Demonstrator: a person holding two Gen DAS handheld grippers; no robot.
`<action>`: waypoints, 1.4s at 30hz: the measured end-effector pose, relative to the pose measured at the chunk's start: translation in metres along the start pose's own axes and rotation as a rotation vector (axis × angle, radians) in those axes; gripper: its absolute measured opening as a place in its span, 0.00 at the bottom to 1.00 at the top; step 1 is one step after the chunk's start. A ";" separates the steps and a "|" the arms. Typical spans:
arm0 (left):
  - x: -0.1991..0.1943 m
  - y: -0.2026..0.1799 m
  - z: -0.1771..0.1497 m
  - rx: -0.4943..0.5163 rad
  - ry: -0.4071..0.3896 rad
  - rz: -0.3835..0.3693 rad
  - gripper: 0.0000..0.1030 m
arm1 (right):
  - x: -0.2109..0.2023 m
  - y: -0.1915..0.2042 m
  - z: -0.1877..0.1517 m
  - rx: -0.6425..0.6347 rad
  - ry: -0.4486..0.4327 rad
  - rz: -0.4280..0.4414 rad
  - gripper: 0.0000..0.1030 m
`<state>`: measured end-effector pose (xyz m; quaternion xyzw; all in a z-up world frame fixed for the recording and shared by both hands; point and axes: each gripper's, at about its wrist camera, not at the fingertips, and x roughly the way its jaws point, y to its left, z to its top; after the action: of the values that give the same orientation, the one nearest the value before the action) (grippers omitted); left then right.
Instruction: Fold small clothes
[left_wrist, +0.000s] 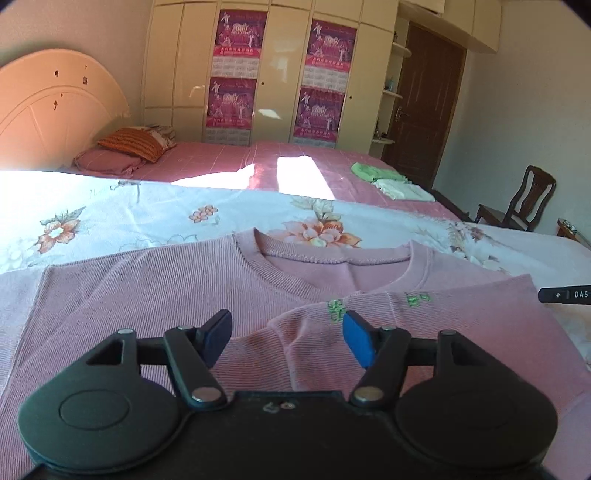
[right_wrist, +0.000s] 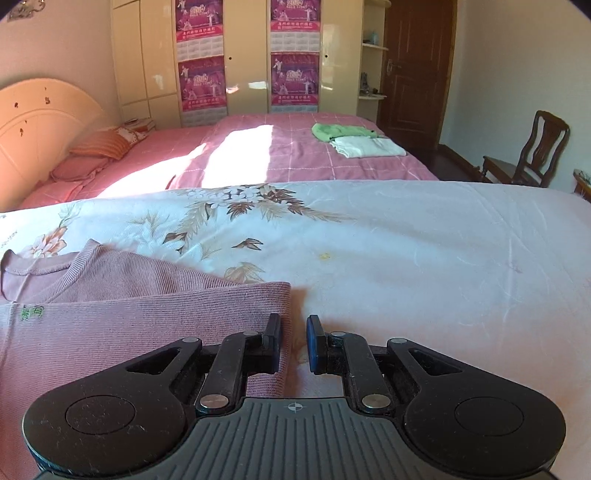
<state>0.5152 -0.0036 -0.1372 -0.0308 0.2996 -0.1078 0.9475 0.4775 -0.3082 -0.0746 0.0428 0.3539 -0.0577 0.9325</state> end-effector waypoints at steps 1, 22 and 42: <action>-0.008 -0.004 -0.003 0.010 -0.005 -0.006 0.69 | -0.013 0.000 -0.005 0.002 -0.012 0.018 0.12; -0.067 -0.028 -0.041 0.054 0.083 0.003 0.78 | -0.120 0.011 -0.098 -0.031 -0.001 0.063 0.12; -0.085 -0.002 -0.034 -0.062 0.046 0.125 0.80 | -0.104 0.018 -0.091 -0.043 0.000 0.043 0.12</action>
<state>0.4272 0.0141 -0.1174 -0.0389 0.3258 -0.0398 0.9438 0.3429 -0.2715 -0.0724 0.0302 0.3542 -0.0298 0.9342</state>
